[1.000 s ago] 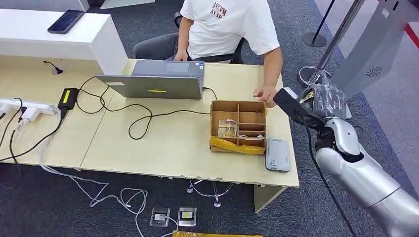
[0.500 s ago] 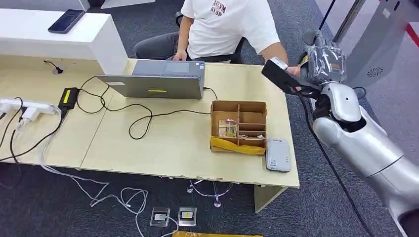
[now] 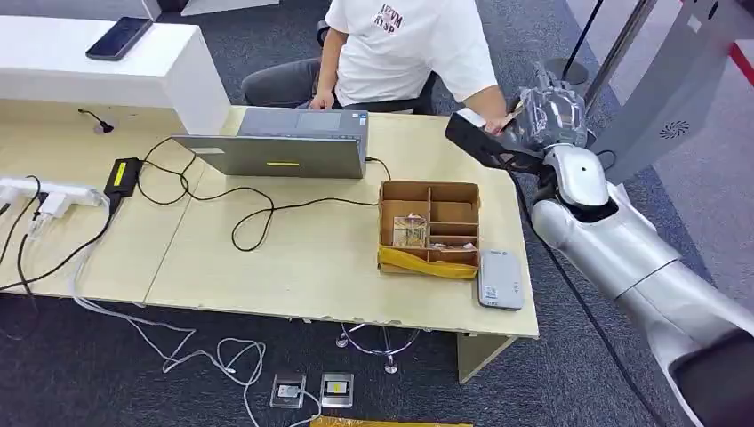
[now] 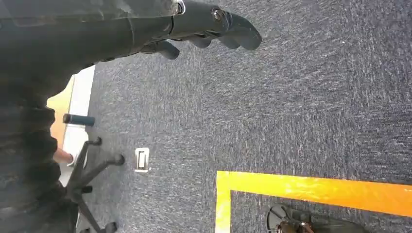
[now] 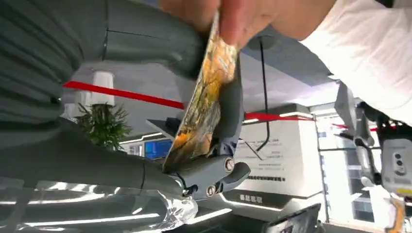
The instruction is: Pass the card to the sensor for recognition and then transmit it.
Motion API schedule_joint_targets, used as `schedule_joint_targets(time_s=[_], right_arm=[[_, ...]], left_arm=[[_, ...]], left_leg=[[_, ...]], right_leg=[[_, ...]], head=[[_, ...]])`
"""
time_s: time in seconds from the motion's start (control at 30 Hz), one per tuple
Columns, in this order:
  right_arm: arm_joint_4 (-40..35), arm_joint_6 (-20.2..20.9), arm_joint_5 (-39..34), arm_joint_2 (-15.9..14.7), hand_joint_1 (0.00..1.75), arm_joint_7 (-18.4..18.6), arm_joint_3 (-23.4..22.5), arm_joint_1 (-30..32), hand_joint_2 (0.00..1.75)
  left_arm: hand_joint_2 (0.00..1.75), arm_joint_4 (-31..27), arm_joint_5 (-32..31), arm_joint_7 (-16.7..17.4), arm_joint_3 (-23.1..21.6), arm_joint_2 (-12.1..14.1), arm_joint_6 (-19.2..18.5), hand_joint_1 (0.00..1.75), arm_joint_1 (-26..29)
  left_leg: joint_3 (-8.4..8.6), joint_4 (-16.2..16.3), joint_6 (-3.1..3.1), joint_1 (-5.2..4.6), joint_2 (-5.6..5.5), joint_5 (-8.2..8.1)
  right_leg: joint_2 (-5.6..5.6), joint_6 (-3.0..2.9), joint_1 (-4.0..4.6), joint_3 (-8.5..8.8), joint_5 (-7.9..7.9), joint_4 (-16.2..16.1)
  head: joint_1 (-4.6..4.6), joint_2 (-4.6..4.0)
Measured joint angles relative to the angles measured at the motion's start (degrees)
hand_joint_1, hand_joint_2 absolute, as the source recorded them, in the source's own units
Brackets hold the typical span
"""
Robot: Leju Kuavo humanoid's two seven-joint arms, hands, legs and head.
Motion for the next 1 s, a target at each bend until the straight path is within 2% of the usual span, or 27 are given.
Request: schedule_joint_targets(time_s=[0.33, 0.53, 0.67, 0.8, 1.0], right_arm=[[0.9, -4.4, -2.0, -0.8, 0.0, -0.3, 0.3, 1.4, 1.75], [-6.5, -7.4, -6.8, -3.3, 0.0, -1.7, -2.3, 6.7, 1.75], [-15.0, -6.3, -9.3, -5.3, 0.0, -3.9, -4.8, 13.0, 1.75], [-22.2, -4.4, -7.5, -6.9, 0.0, -5.4, -5.9, 17.5, 1.75], [-26.9, 0.9, -3.5, -7.0, 0.0, -7.3, -6.0, 22.3, 1.75]], left_arm=[[1.75, -0.1, -0.1, 0.0, -0.8, 0.0, 0.2, 0.0, 0.1], [1.75, -0.1, 1.0, 0.0, -0.8, 0.0, 0.3, 0.0, 0.1], [1.75, -0.1, 1.0, 0.0, -0.8, 0.0, 0.2, 0.0, 0.2], [1.75, -0.1, 1.1, 0.0, -0.8, 0.0, 0.2, 0.0, 0.2], [1.75, -0.1, 2.3, -0.6, -0.8, 0.0, 0.3, 0.0, 0.1]], left_leg=[[-0.01, 0.0, 0.0, 0.0, 0.04, 0.0], [0.01, 0.0, -0.01, 0.01, 0.06, -0.01], [0.01, 0.0, -0.01, 0.01, 0.07, -0.01], [0.01, 0.0, -0.04, 0.02, 0.12, -0.03], [0.0, 0.0, -0.04, 0.06, 0.14, -0.03]], right_leg=[[0.04, 0.0, 0.0, -0.06, 0.0, 0.0], [0.04, 0.0, 0.02, -0.06, 0.0, 0.0], [0.04, 0.0, 0.02, -0.06, 0.0, 0.0], [0.05, -0.01, 0.02, -0.06, 0.0, 0.0], [0.05, -0.02, 0.07, -0.04, 0.01, 0.0]], head=[[0.02, 0.0], [0.02, 0.0], [0.02, 0.0], [0.02, 0.0], [0.0, 0.0]])
